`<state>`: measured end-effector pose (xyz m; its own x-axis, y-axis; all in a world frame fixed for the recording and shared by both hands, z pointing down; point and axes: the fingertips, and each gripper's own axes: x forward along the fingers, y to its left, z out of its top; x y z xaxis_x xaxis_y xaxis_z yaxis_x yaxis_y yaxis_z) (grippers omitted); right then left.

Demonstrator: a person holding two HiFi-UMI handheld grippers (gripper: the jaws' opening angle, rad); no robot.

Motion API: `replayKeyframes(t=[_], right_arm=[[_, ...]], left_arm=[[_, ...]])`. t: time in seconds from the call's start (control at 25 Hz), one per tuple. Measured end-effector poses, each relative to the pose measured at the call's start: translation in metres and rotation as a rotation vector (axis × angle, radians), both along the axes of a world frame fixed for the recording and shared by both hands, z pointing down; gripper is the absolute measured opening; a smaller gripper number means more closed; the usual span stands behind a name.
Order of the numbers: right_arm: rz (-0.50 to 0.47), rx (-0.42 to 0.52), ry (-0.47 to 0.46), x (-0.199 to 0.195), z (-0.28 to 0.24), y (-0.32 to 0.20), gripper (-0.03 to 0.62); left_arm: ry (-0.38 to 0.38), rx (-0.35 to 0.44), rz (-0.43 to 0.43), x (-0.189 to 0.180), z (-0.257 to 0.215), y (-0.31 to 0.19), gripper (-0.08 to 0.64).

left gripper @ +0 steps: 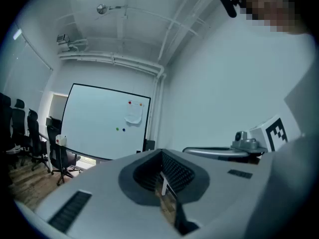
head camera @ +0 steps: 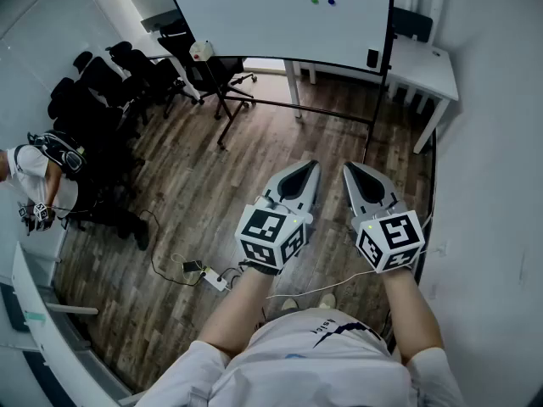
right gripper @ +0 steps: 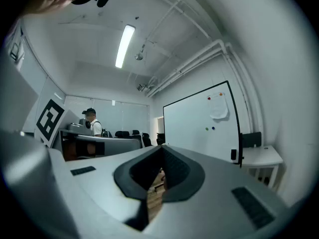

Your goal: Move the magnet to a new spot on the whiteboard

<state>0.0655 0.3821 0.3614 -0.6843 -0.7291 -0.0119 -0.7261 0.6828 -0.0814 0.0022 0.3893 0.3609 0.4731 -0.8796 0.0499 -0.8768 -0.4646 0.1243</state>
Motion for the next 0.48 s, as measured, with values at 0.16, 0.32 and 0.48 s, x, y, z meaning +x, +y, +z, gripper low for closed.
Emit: replayKeyframes(t=[0.16, 0.32, 0.48], right_arm=[[-0.017, -0.002, -0.005, 0.011, 0.001, -0.003, 0.012], [-0.011, -0.005, -0.034, 0.032, -0.002, -0.007, 0.012], [-0.001, -0.013, -0.073, 0.052, -0.01, -0.016, 0.012]], left_arm=[[-0.002, -0.008, -0.009, 0.011, 0.004, -0.005, 0.009], [-0.009, -0.019, -0.022, 0.024, 0.006, -0.008, 0.009], [-0.015, -0.022, -0.037, 0.03, 0.003, -0.015, 0.009]])
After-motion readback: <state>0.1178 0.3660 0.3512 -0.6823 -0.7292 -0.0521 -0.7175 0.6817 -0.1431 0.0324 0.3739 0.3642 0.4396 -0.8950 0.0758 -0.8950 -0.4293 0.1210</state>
